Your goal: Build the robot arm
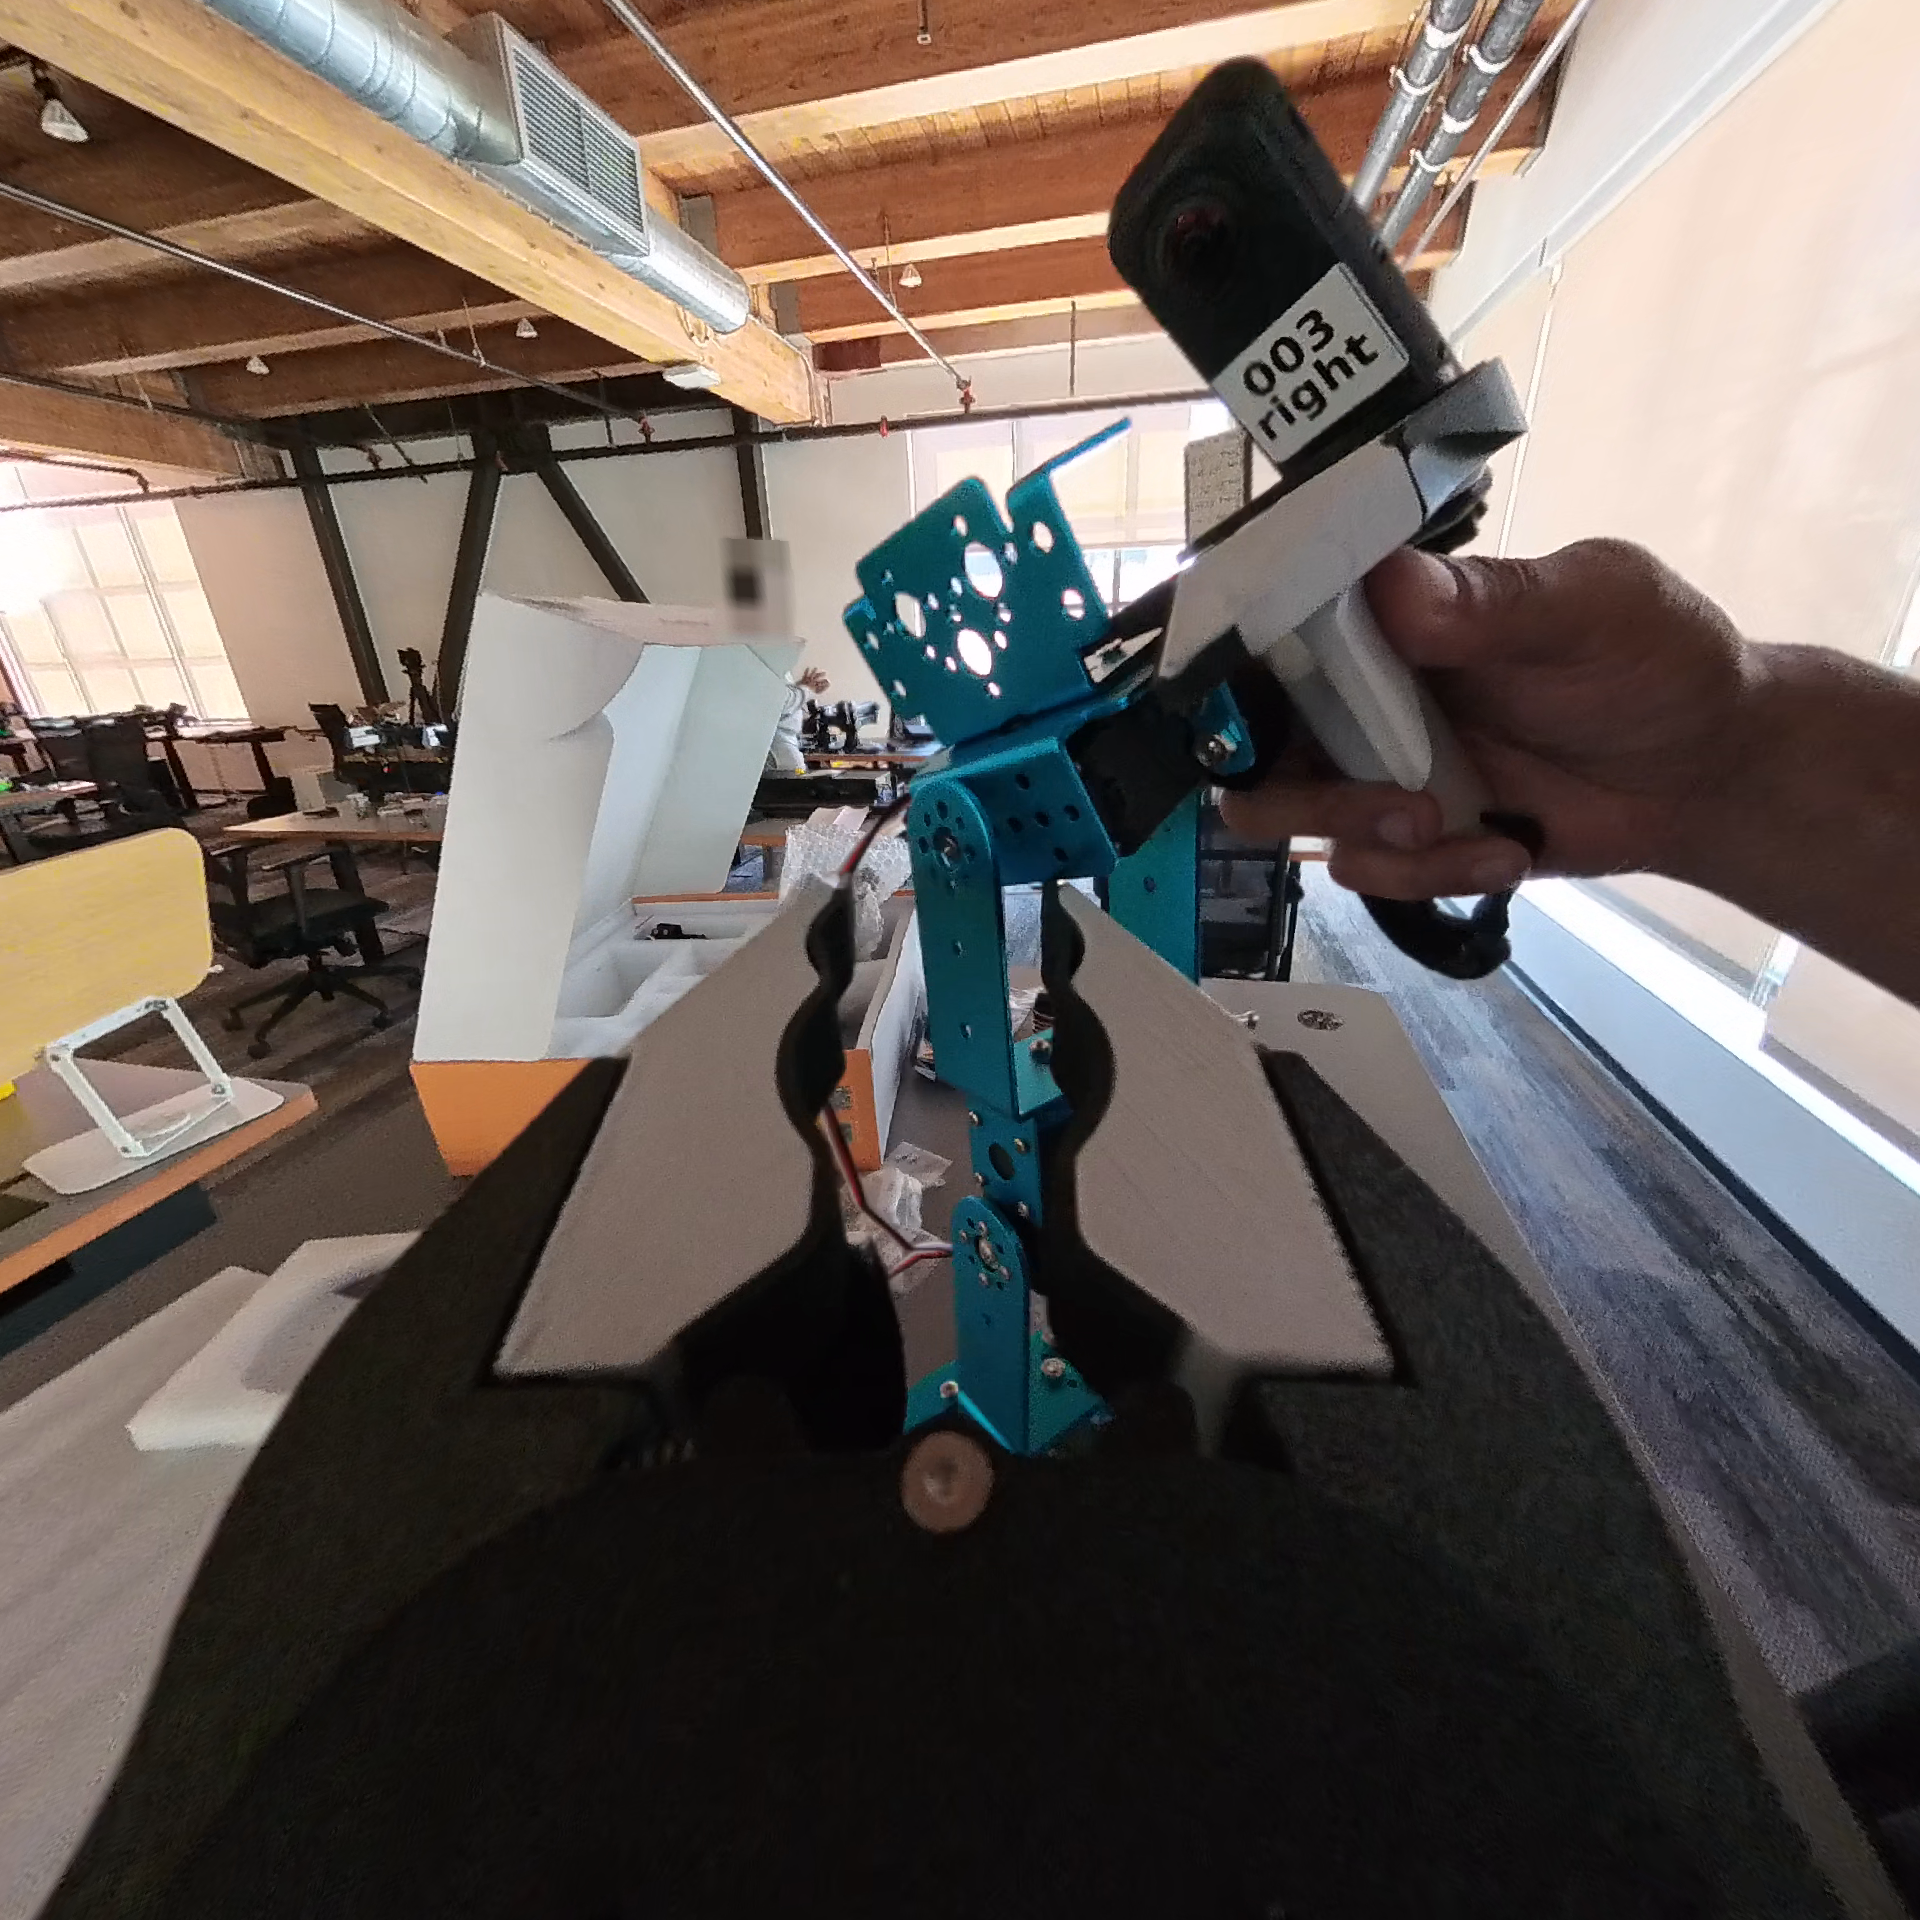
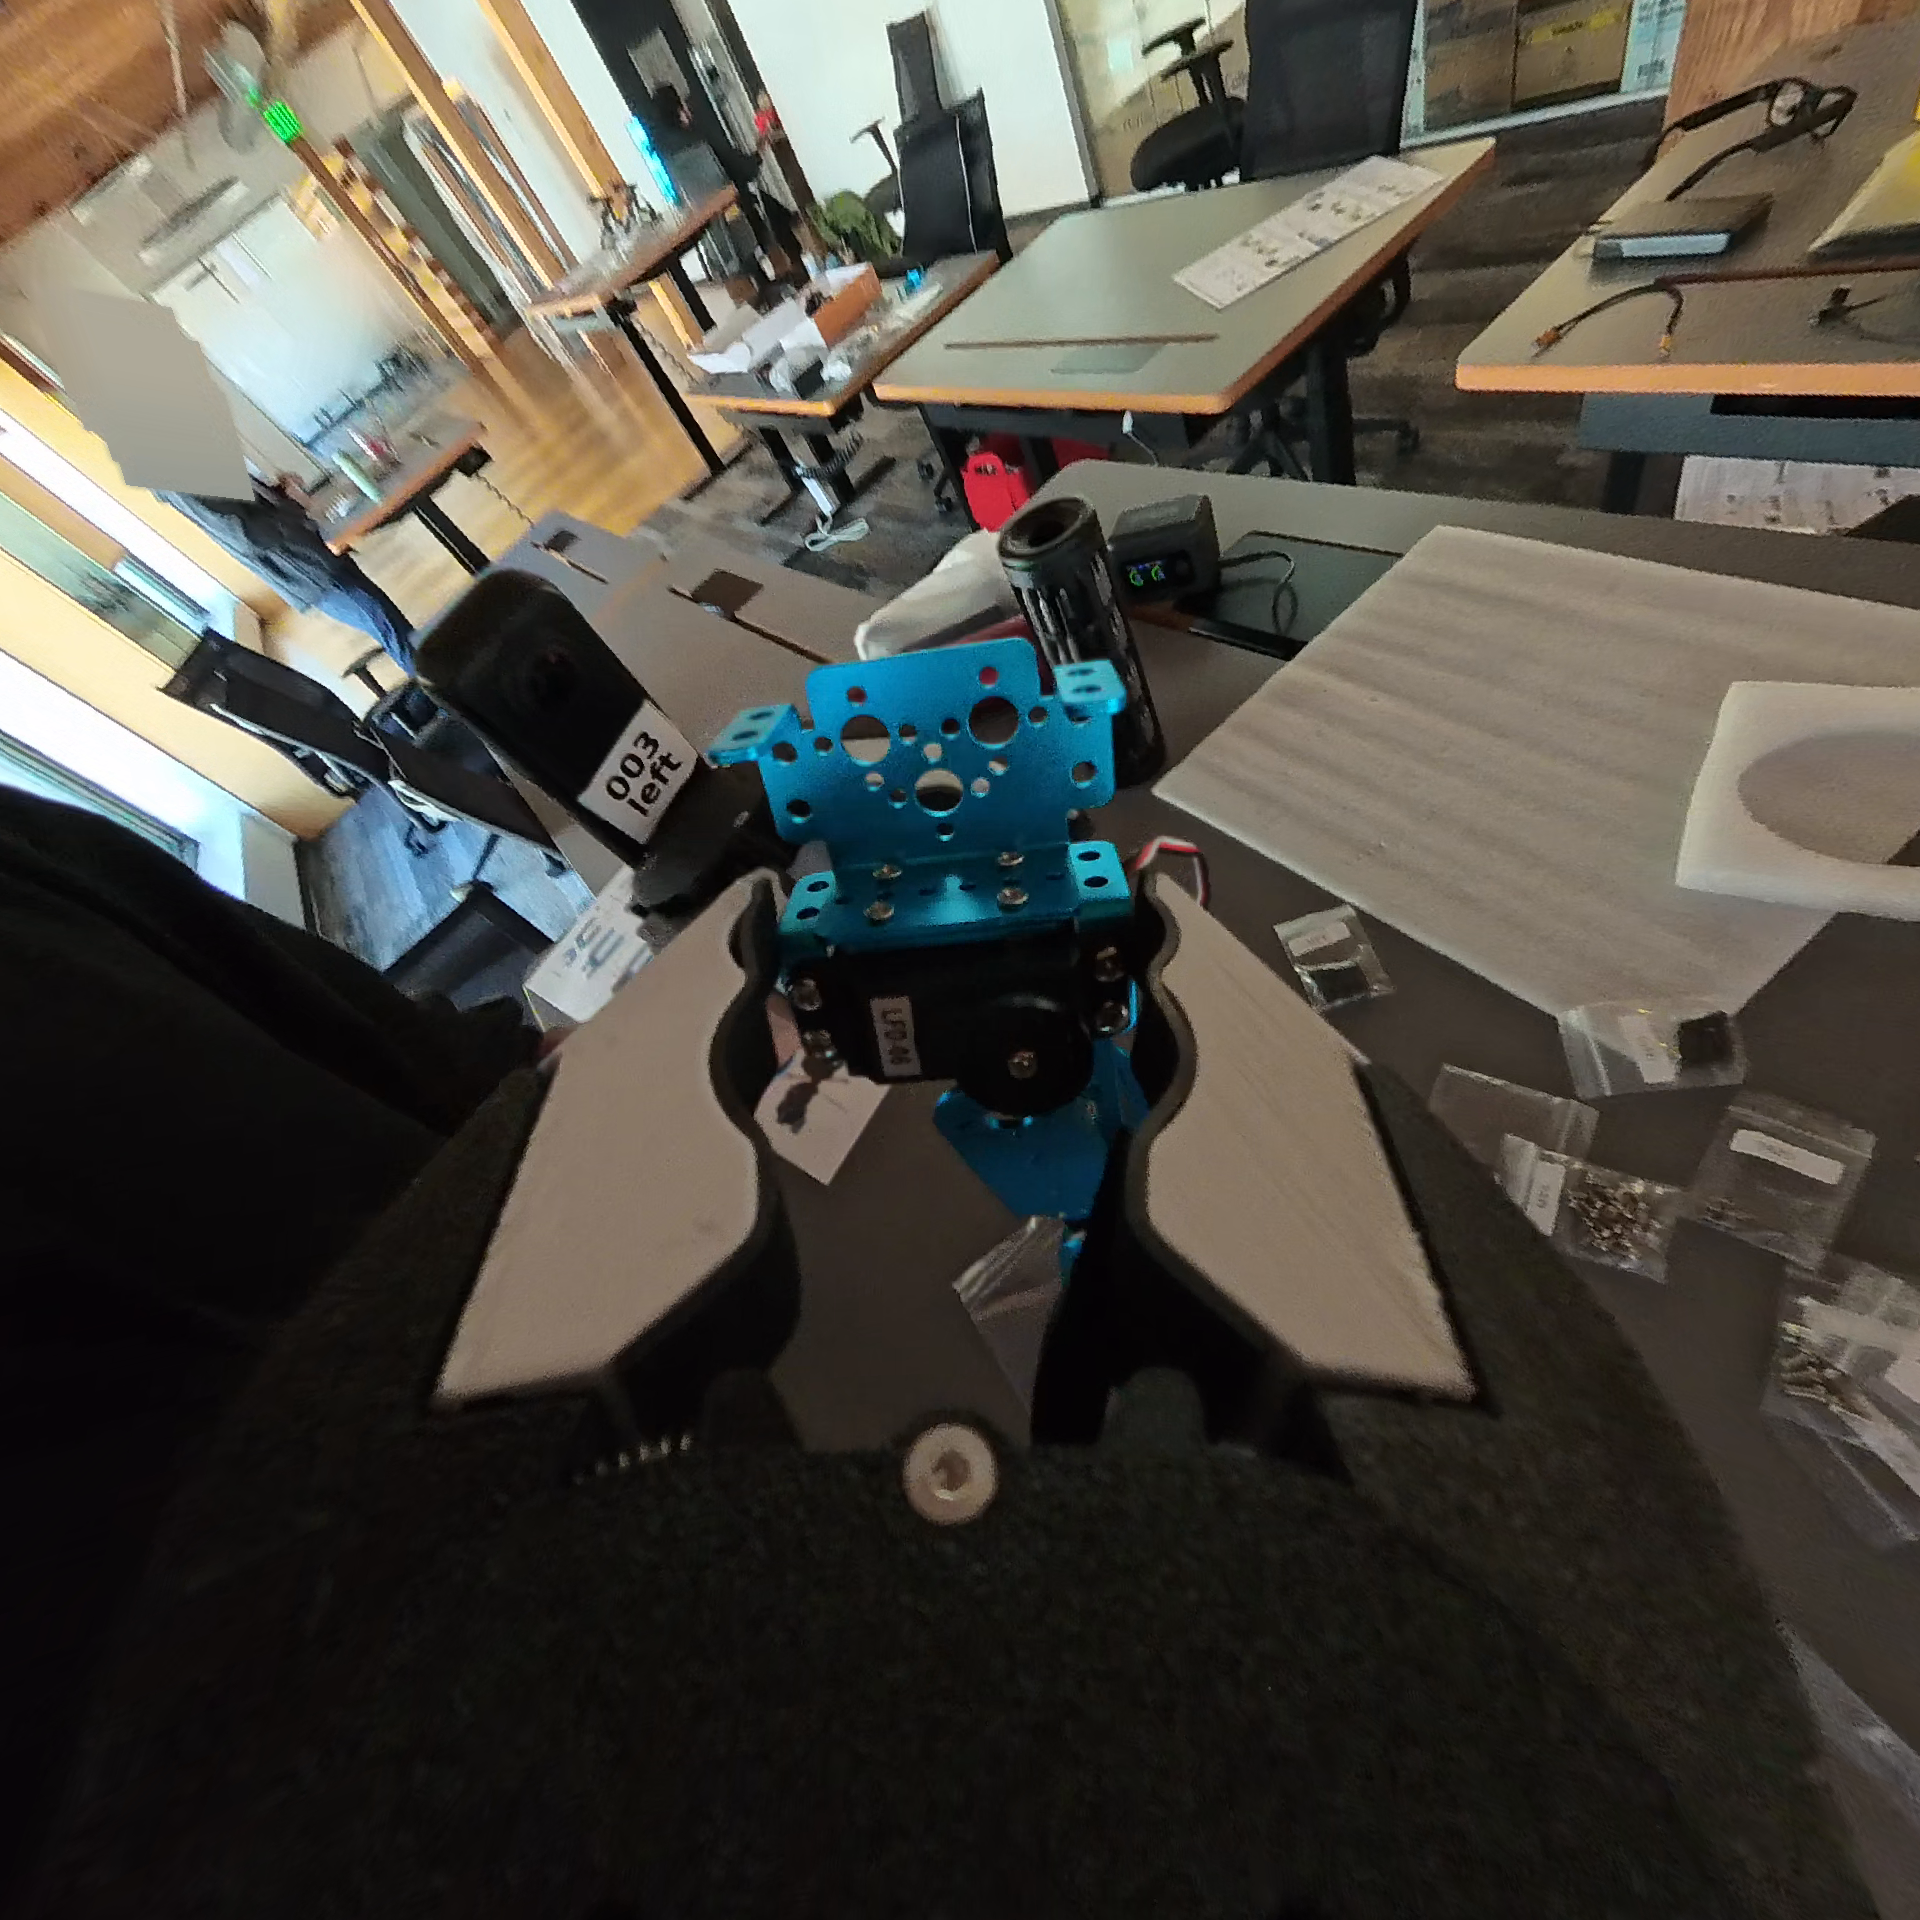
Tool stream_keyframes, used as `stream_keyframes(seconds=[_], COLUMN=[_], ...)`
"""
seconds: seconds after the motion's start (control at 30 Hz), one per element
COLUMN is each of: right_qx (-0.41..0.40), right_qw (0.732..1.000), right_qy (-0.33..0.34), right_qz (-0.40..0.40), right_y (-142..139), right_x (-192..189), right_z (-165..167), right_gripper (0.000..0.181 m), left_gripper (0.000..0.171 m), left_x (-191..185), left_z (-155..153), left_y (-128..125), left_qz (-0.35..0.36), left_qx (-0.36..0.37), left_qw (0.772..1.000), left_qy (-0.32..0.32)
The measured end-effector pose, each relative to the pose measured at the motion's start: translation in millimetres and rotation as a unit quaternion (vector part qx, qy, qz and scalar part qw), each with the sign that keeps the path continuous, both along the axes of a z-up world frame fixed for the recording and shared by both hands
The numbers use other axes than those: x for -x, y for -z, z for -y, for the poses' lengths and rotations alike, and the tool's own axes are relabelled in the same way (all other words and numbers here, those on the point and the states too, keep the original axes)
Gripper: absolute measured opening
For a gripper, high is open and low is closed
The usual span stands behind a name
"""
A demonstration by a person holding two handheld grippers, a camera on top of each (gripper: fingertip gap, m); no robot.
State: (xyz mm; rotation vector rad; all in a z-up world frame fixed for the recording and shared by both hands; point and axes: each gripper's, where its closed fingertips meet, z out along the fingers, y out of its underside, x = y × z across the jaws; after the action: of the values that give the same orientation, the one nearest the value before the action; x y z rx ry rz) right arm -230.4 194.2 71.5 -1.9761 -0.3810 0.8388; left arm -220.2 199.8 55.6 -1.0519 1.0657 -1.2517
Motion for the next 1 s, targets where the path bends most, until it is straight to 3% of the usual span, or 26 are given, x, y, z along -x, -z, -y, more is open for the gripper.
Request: stream_keyframes(seconds=[0.17,0.43,0.6,0.7,0.77,0.83,1.0], right_qx=[0.011,0.016,0.016,0.013,0.018,0.030,0.032], right_qw=[0.999,0.991,0.993,0.994,0.992,0.990,0.999], right_qy=[-0.021,-0.034,-0.035,-0.030,-0.018,-0.009,0.001], right_qz=[0.037,0.130,0.113,0.109,0.121,0.136,0.024], right_y=[3.1,7.9,7.2,5.8,9.5,19.0,4.0], right_x=[3.5,5.0,6.7,7.1,3.8,0.9,5.3], right_z=[4.7,3.5,2.2,2.2,0.1,-2.2,-4.0], right_gripper=[0.069,0.069,0.069,0.069,0.068,0.069,0.068], left_gripper=[0.021,0.015,0.015,0.024,0.053,0.053,0.053], left_x=[-1.7,-8.1,-6.2,-6.9,-9.4,-9.0,-3.6], left_z=[5.6,-0.1,-1.1,3.5,17.4,20.0,20.0], left_y=[2.5,6.9,7.3,7.5,5.7,5.2,2.6], left_qz=[0.017,0.033,0.052,0.049,0.042,0.038,0.051], left_qx=[0.059,0.132,0.151,0.111,0.087,0.082,0.129], left_qw=[0.998,0.990,0.987,0.992,0.995,0.995,0.990], left_qy=[0.022,0.022,0.000,-0.039,-0.025,-0.039,-0.021])
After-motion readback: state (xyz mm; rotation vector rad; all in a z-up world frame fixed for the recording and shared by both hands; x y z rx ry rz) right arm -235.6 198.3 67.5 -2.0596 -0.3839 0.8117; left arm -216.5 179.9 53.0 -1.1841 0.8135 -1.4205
